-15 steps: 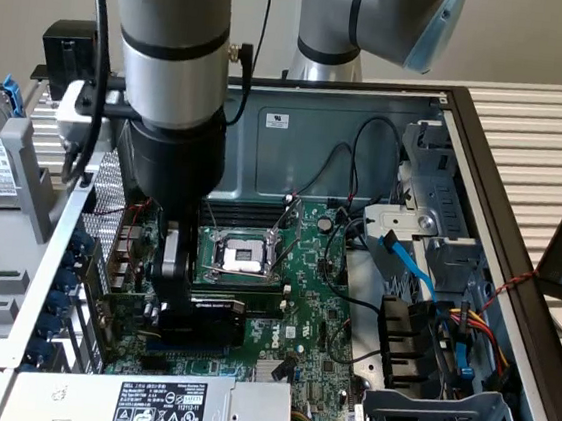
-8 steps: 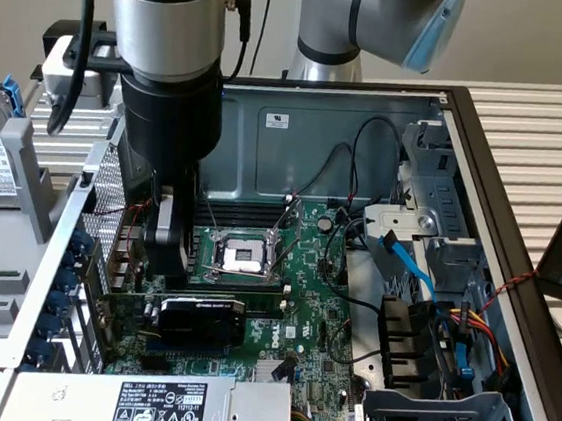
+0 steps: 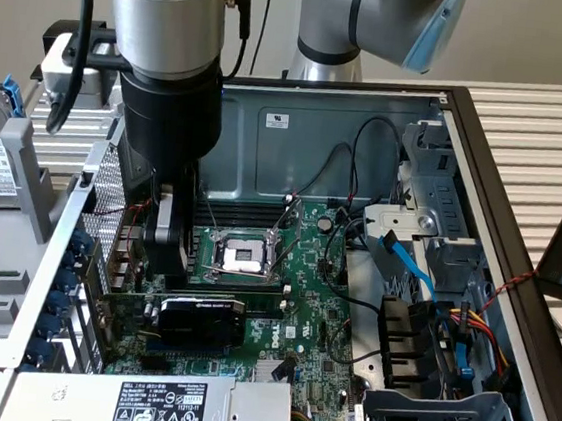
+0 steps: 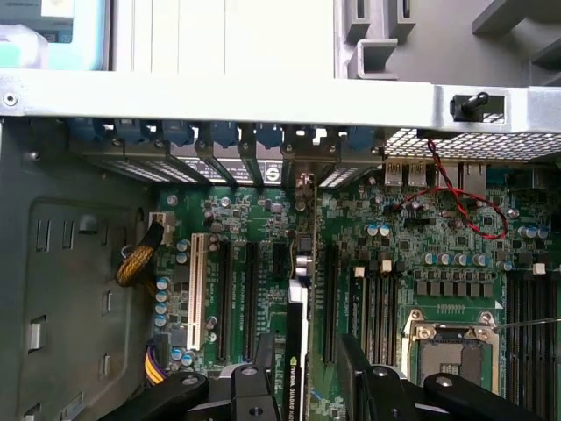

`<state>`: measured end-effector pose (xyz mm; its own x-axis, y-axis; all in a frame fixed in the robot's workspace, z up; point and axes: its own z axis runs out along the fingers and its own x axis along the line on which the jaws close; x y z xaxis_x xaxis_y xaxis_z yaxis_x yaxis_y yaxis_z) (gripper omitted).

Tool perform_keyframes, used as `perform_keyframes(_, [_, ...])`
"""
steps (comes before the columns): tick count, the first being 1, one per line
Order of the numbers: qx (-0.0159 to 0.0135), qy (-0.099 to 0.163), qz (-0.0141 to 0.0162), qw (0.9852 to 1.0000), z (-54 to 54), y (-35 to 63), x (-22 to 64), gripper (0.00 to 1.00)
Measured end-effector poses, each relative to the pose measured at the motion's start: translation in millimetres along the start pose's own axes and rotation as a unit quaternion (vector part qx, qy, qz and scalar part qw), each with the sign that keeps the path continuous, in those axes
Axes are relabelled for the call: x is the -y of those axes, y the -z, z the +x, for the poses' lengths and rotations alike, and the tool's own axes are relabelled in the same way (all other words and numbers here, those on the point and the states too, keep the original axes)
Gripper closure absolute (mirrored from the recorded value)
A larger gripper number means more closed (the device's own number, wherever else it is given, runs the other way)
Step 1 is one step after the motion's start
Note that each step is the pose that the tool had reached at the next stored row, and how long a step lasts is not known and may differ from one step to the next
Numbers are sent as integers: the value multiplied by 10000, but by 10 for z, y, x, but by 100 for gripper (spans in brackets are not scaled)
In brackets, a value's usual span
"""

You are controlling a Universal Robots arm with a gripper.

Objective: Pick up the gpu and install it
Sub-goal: 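Press down on the gpu until it lock into place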

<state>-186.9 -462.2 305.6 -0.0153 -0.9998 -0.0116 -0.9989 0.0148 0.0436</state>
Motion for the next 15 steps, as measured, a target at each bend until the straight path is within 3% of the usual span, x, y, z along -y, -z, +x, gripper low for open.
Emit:
perform_keyframes(12, [0, 0, 0, 10000, 0, 0, 0, 58])
perform_keyframes(15, [0, 0, 0, 10000, 0, 0, 0, 73])
